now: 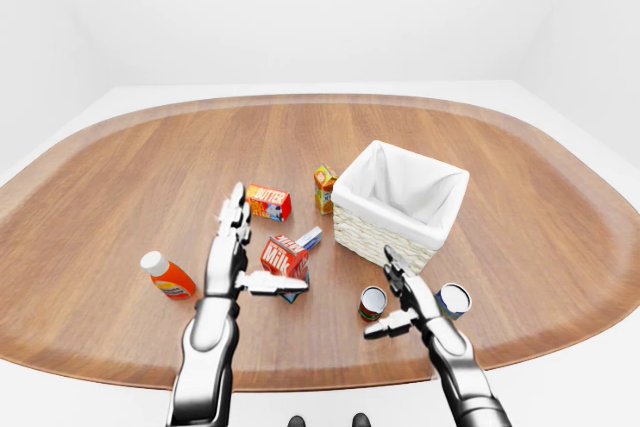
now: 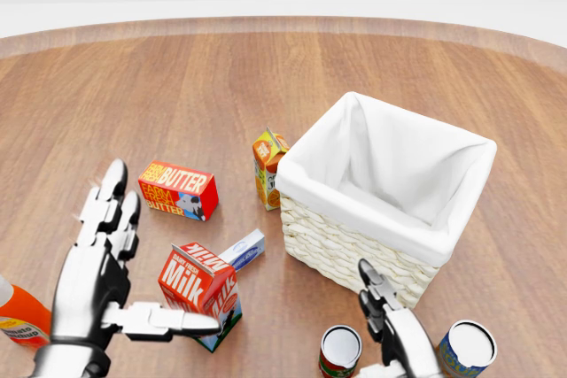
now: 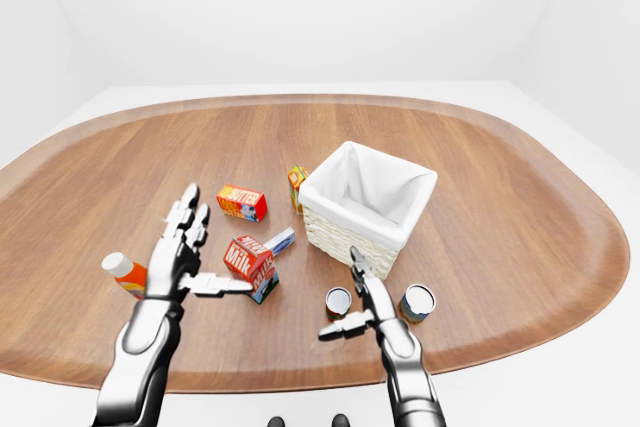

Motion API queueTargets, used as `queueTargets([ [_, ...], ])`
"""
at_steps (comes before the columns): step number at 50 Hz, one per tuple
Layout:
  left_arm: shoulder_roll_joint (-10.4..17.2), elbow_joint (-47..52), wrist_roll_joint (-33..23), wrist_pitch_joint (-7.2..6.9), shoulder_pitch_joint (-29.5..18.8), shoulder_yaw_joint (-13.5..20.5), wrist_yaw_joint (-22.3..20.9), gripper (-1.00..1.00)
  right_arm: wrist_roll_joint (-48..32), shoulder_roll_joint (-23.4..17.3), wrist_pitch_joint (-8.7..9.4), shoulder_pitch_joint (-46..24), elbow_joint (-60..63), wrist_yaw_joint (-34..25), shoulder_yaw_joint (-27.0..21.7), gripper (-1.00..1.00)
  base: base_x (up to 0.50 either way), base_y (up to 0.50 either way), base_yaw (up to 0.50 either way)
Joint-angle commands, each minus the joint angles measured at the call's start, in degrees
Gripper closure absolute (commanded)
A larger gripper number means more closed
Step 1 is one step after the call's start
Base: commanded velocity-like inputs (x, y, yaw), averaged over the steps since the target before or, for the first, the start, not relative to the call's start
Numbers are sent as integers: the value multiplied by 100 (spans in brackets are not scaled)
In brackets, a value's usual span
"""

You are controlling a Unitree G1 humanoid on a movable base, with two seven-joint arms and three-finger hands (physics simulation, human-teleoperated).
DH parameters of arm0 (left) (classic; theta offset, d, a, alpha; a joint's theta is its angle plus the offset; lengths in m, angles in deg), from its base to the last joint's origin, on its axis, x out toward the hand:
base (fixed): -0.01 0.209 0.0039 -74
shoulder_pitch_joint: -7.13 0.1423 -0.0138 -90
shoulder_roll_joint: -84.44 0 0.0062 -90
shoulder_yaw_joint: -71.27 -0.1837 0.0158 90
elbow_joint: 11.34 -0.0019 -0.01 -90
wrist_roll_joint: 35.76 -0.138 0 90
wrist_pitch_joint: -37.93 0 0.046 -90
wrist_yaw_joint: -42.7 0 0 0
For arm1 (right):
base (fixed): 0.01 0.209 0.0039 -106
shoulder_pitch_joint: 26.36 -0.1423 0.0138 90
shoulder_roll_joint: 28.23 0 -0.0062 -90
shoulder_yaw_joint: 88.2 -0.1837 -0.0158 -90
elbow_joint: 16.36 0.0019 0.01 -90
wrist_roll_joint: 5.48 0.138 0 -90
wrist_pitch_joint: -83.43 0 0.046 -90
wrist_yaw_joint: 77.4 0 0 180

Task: Pick up the tomato sauce, and put it in the basket.

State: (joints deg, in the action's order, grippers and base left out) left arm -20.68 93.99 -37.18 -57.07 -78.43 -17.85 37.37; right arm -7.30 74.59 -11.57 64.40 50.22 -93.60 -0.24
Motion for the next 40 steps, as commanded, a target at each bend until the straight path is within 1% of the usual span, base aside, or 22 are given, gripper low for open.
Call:
queueTargets([
  [1, -1, 4, -4, 0, 19, -9, -6, -100, -19, -11, 0, -14, -13, 24, -21, -100, 0, 0, 0],
  [21, -2, -21, -12, 0, 29, -15, -11, -100, -74, -64, 0, -246, -542, 78, -62, -100, 0, 0, 0],
  [40, -4, 13, -16, 0, 53, -22, -17, -100, -216, -97, 0, -295, -724, 158, -59, -100, 0, 0, 0],
])
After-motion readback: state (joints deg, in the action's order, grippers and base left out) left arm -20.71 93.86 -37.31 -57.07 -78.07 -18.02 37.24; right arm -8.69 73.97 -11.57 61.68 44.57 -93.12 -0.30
